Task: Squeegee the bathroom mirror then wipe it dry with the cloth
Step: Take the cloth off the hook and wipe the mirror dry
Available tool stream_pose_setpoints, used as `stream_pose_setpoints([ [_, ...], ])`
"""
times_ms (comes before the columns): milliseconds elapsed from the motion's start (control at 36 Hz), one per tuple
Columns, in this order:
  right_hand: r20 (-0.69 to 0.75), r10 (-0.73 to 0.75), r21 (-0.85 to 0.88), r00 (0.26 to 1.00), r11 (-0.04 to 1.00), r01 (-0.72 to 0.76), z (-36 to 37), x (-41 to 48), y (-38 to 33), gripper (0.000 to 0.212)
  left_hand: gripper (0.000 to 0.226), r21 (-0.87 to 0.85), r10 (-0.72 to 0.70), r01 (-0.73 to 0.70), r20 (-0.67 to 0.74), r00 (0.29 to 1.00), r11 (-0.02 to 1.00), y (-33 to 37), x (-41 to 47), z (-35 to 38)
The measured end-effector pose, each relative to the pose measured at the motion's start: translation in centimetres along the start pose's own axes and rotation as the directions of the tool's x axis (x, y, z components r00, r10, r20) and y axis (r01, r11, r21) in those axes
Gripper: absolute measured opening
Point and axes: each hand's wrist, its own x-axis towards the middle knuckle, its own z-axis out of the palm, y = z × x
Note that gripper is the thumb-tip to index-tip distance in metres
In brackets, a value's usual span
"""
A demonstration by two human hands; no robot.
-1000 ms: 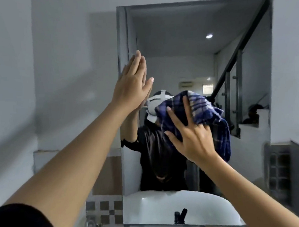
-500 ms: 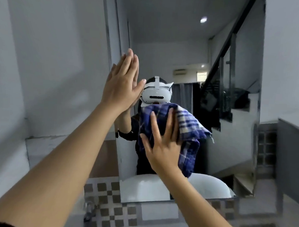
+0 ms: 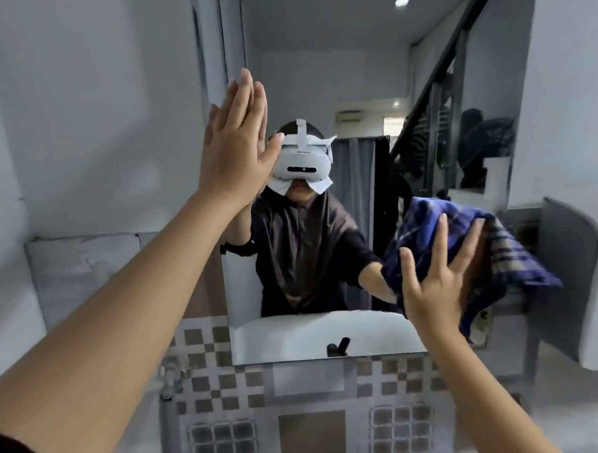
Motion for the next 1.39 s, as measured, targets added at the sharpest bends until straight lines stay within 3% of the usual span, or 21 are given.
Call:
stream_pose_setpoints([
  [83,-0.085,0.246,0.074,0.965,0.968,-0.240,0.6,-1.0,0.7,0.068,0.065,-0.012,0.010,-0.011,-0.005,1.000,1.000,-0.2,-0.3,0.6],
  [167,-0.121,0.287,0.046,0.950,0.958,-0.284,2.6,-3.7,-1.0,0.068,0.066,0.030,0.006,-0.006,-0.008,1.000,1.000,-0.4,-0.6,0.9],
  [278,-0.089,0.149,0.038,0.985,0.989,-0.146,5.7,-7.3,-5.5,0.064,0.065,0.029,0.051,-0.051,-0.002,0.999,0.998,-0.4,-0.8,-0.3],
  [389,0.102,-0.118,0.045,0.988,0.992,0.114,8.4,-10.2,-10.5,0.061,0.066,0.008,0.088,-0.088,0.024,0.996,0.996,-0.6,-1.4,-0.8],
  [500,0.212,-0.436,-0.034,0.874,0.891,0.453,9.6,-12.0,-11.7,0.056,0.066,-0.026,0.108,-0.108,0.028,0.994,0.994,-0.9,-2.0,-0.9],
  [667,0.356,-0.540,-0.090,0.763,0.793,0.603,6.5,-11.0,-6.1,0.055,0.064,-0.073,0.070,-0.071,-0.011,0.997,0.995,-0.4,-2.7,-0.1],
  [722,0.355,-0.482,-0.119,0.801,0.827,0.550,4.9,-10.4,-3.2,0.058,0.063,-0.093,0.047,-0.049,-0.026,0.999,0.994,-0.2,-2.8,0.3],
  [778,0.298,-0.355,-0.146,0.886,0.901,0.409,3.0,-10.0,-0.8,0.063,0.063,-0.092,0.035,-0.039,-0.042,0.998,0.995,0.0,-3.1,0.7],
  [861,0.114,0.041,-0.049,0.993,0.998,-0.036,1.2,-9.5,1.6,0.069,0.063,-0.086,0.016,-0.021,-0.053,0.998,0.996,0.3,-3.5,1.3],
  [917,-0.005,0.332,0.107,0.943,0.938,-0.330,1.2,-9.2,2.2,0.073,0.062,-0.090,-0.003,-0.003,-0.067,0.998,0.996,0.5,-3.7,1.5],
  [972,-0.075,0.480,0.196,0.874,0.866,-0.459,1.9,-9.3,1.7,0.073,0.063,-0.100,-0.021,0.014,-0.072,0.997,0.995,0.9,-4.0,1.7],
  [1056,-0.101,0.494,0.247,0.864,0.854,-0.459,3.7,-10.6,-0.7,0.070,0.063,-0.108,-0.030,0.023,-0.068,0.997,0.994,1.4,-4.8,1.8],
  [1222,-0.050,0.312,0.219,0.949,0.930,-0.294,8.3,-15.2,-7.8,0.068,0.061,-0.205,0.064,-0.066,-0.016,0.998,0.977,1.3,-8.3,1.3],
  [1389,-0.063,0.278,0.242,0.958,0.936,-0.256,11.3,-16.7,-13.7,0.064,0.038,-0.376,0.029,-0.018,0.023,0.999,0.926,-0.3,-14.7,-0.9],
])
